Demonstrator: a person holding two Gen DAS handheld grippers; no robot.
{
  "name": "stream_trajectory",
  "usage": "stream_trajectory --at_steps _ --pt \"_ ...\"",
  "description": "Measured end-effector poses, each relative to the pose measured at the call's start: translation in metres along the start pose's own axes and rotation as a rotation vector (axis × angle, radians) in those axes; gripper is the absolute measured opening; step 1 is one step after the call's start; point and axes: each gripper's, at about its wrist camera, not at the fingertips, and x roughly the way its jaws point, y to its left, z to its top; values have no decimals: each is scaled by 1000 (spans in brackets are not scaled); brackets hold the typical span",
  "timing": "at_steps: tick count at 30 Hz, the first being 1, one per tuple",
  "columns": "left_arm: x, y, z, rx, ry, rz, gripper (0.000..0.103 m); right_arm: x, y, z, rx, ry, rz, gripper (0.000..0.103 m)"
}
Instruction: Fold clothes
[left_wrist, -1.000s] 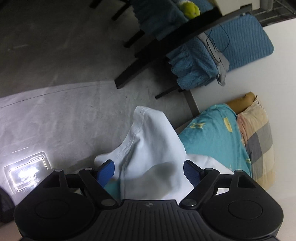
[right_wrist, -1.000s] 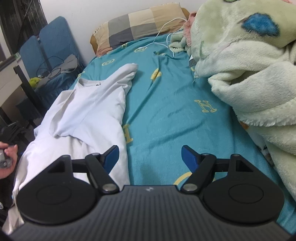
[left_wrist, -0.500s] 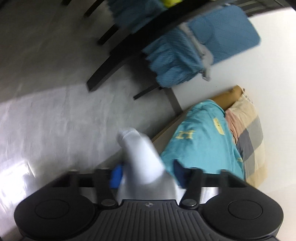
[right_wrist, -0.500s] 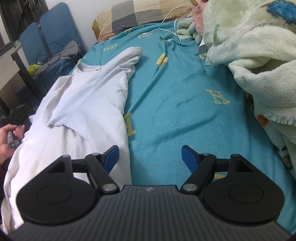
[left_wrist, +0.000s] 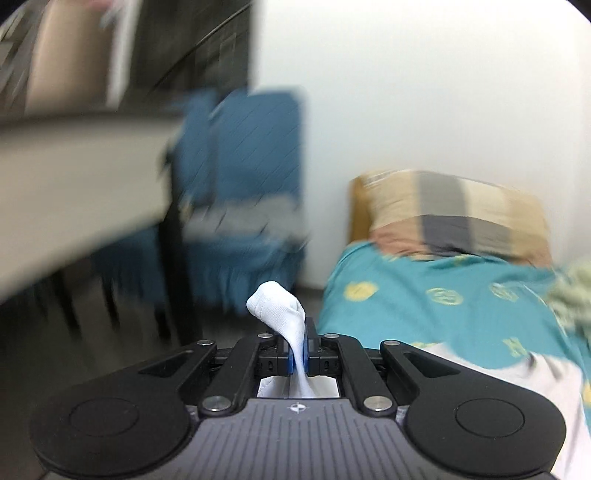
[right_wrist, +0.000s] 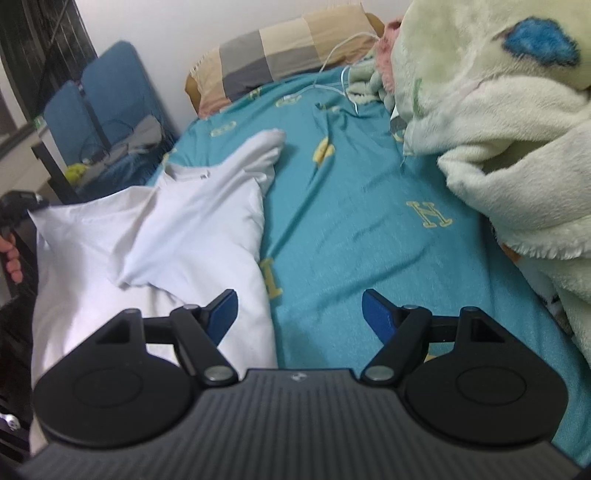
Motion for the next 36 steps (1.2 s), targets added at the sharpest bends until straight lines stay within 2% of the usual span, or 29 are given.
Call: stream_trajectory --at_steps 6,9,13,14,17,19,22,25,28,32,36 --pt "-44 -115 24 152 -11 -107 5 -12 -10 5 54 -35 8 76" --pt "-49 -175 11 221 31 -160 5 -14 -15 7 83 -47 11 76" --pt "-44 -239 -24 271 100 -222 6 -16 -20 9 107 -61 13 76" --pt "-40 -250 -35 278 119 -235 8 -16 -21 9 114 -63 17 76" --pt "-27 -268 -61 281 178 -281 27 -16 -25 9 128 -62 28 76" --pt "-36 -261 -77 290 192 -304 50 -15 -27 9 136 -58 29 76" --pt "-59 -240 -89 297 176 -333 68 -13 -30 10 156 -56 41 76" --pt "-81 -200 -91 241 157 -367 82 -13 -29 11 163 -57 50 76" --pt "-89 -161 -97 180 191 -387 83 -14 -27 10 156 -54 53 76" --pt "-80 -121 -111 65 281 -403 82 -14 -24 9 148 -51 48 76" --pt "-64 -106 -122 -24 289 -416 75 -16 -23 7 144 -48 31 76"
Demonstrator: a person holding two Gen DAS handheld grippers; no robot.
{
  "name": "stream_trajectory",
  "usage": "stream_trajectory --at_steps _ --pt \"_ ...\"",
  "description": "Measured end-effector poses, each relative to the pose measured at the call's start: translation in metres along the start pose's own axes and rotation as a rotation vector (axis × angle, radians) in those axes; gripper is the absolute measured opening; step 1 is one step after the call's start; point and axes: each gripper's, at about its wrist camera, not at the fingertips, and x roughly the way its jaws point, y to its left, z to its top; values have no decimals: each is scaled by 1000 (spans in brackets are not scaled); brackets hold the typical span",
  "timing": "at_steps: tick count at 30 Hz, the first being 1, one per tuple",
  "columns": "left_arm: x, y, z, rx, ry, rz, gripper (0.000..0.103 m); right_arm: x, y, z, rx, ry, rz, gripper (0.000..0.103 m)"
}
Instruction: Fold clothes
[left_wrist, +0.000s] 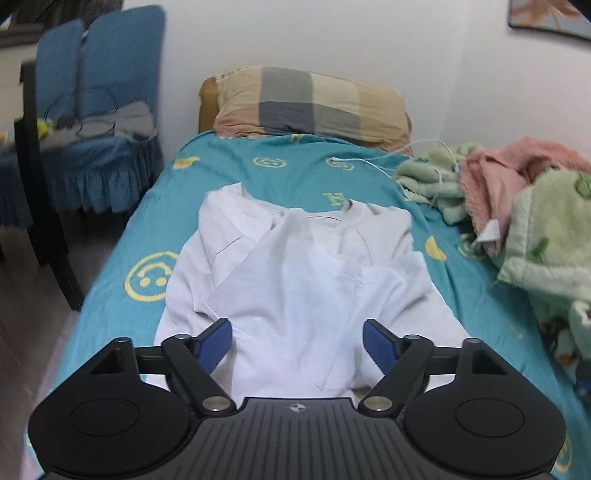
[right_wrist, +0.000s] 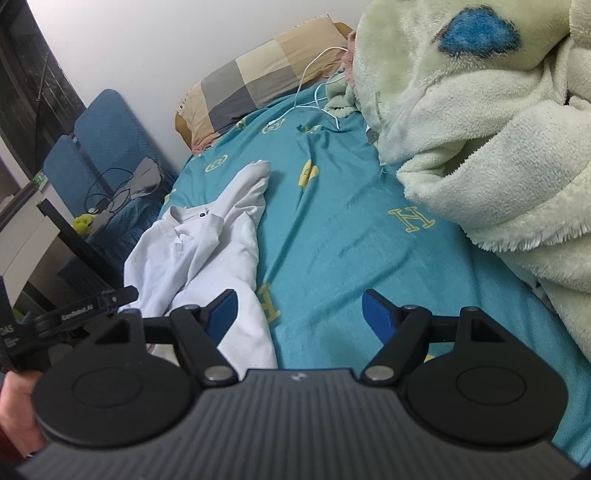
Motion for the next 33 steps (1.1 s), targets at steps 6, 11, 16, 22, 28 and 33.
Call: stream_trajectory --at_steps 6,11,16,22,28,33 --pt "16 -9 4 93 -56 -15 72 7 1 -2 -16 15 -18 76" --pt "42 -9 23 126 -83 58 78 14 -1 -4 -16 37 -12 76" --pt "74 -11 43 142 -43 80 75 19 -2 -5 -13 52 -7 76" --pt "69 -26 47 222 -34 35 4 21 -4 -6 -2 66 -2 76" --pt "-3 -63 25 462 -175 -19 4 18 -4 -5 5 60 6 76" --pt "-29 -88 -10 596 -132 -52 4 15 -2 -5 8 52 13 76"
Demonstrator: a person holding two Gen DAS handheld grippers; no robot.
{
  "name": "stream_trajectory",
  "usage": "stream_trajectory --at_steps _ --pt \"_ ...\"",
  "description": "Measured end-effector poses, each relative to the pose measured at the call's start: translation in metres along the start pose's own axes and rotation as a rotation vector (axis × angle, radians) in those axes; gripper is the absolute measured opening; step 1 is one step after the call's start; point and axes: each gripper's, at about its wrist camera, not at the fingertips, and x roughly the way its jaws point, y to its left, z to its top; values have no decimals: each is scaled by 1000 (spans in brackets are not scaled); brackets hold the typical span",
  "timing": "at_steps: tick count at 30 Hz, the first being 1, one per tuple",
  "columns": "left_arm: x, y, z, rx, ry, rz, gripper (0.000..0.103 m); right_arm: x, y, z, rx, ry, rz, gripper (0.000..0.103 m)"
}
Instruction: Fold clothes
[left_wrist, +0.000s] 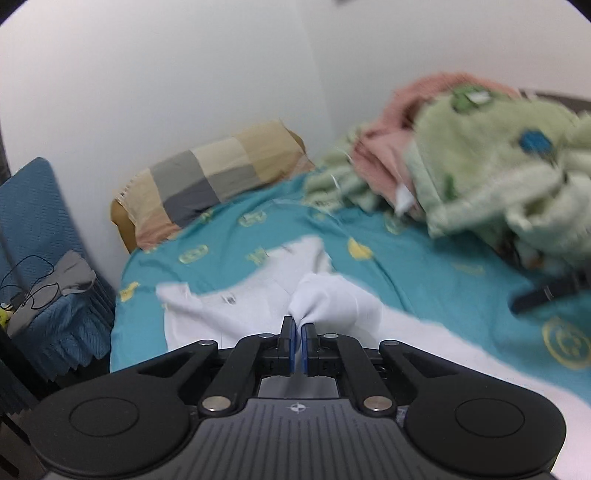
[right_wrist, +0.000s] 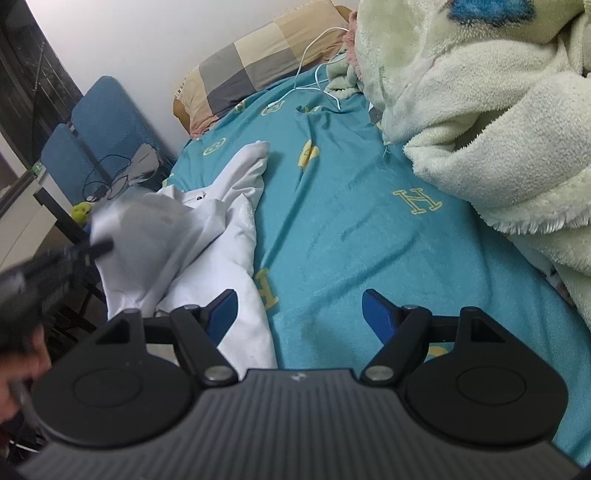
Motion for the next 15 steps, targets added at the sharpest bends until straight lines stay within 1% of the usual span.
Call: stream_trajectory --at_steps 1,4,7,9,11,15 --pt "1 -6 -4 6 11 8 5 0 0 0 1 1 -1 76" --pt "7 -13 -14 -26 36 29 5 -2 0 0 4 4 -3 76" --pt "13 -7 -16 -78 36 52 4 -5 -1 -1 15 3 -1 76" --pt "15 7 -9 -139 12 65 4 -6 -1 -1 20 -1 3 76" --pt "20 27 4 -204 -19 103 4 -6 0 -1 18 -3 10 76" --pt "43 72 34 -348 -58 234 4 0 1 -1 12 12 13 76"
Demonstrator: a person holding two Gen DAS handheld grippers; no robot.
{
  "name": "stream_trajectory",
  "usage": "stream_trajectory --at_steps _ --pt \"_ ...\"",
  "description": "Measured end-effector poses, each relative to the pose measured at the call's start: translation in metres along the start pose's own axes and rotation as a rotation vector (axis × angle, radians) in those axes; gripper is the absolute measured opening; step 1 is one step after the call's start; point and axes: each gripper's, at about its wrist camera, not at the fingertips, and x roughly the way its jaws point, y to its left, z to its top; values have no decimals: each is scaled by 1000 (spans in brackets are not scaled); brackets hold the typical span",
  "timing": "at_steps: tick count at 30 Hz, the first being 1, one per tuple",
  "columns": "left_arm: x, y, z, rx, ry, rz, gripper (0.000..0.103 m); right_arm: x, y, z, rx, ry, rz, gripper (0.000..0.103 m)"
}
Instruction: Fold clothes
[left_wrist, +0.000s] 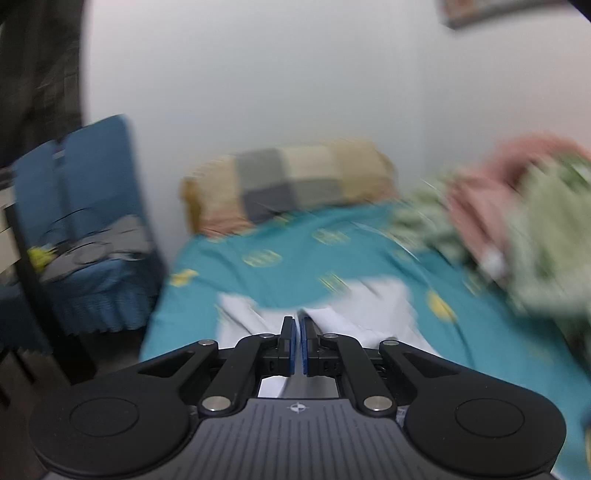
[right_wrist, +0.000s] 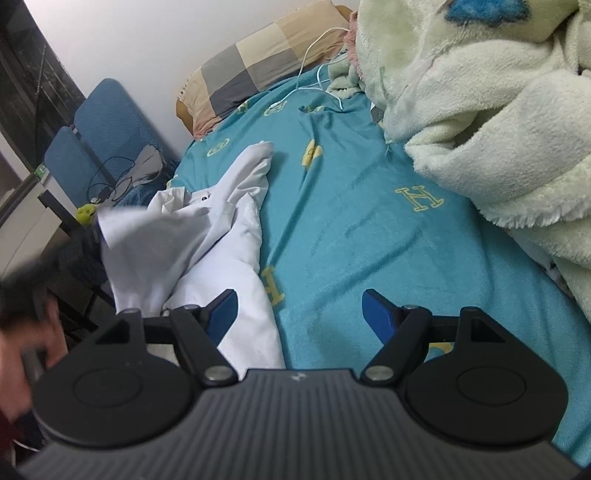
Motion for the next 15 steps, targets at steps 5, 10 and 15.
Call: stream_trajectory --at_steps 5,10,15 --pt "57 21 28 -157 11 84 5 7 -2 0 7 16 2 76" --pt "75 22 14 -153 125 53 14 17 -4 -1 5 38 1 76" --pt "5 31 -16 -38 277 14 45 20 0 -2 -13 44 27 76"
